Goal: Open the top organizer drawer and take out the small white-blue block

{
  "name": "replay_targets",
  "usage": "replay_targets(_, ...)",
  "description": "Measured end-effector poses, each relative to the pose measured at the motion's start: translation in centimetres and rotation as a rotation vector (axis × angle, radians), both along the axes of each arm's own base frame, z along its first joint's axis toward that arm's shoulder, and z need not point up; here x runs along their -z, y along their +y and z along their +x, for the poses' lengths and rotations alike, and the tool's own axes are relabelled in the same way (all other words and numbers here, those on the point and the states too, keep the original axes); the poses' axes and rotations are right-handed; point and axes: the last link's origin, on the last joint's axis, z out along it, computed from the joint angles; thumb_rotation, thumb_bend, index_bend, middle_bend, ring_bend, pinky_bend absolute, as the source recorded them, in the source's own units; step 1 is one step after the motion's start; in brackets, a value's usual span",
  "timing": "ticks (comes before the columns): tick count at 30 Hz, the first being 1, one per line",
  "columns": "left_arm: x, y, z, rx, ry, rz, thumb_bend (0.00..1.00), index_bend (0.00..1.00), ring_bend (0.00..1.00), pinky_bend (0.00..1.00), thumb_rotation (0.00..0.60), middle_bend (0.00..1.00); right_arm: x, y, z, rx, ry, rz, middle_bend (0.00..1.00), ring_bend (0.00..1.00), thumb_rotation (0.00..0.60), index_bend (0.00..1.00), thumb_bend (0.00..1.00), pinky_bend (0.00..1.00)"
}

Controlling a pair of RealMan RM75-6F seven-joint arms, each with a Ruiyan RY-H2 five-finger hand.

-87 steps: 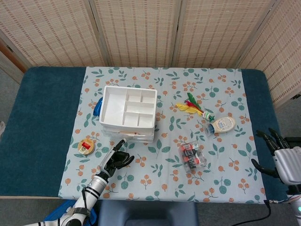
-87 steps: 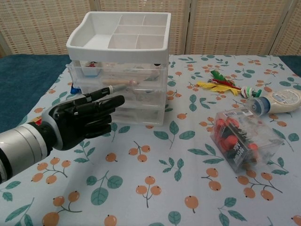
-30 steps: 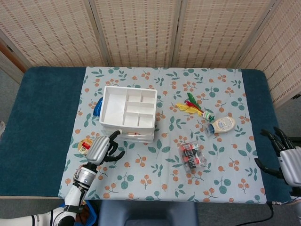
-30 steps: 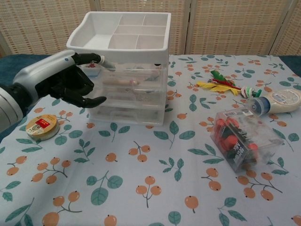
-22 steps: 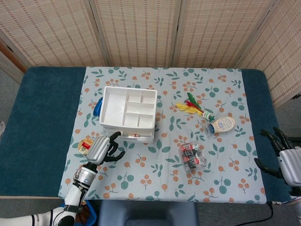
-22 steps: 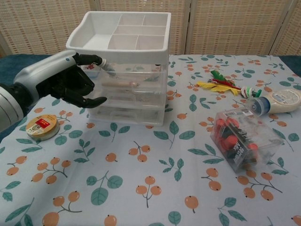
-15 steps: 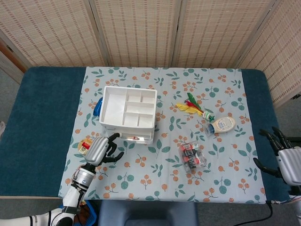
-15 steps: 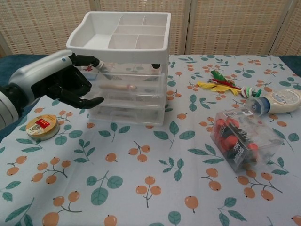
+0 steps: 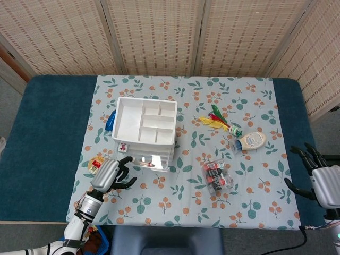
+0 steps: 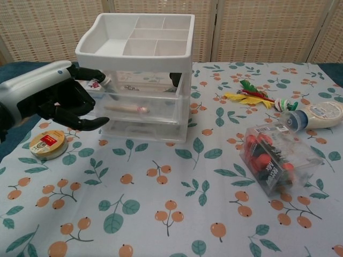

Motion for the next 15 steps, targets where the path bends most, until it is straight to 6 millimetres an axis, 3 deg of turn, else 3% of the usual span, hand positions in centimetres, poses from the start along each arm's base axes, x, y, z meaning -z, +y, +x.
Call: replay_targets(15,-0.8,-1.7,-0.6,0.021,0.023,-0.021,0.29,0.41,1.0,1.0,0.6,0.92,-0.1,0.2,0.0,0.0,0.001,-0.007,0.21,0.08,0.6,0.07,0.29,0.13)
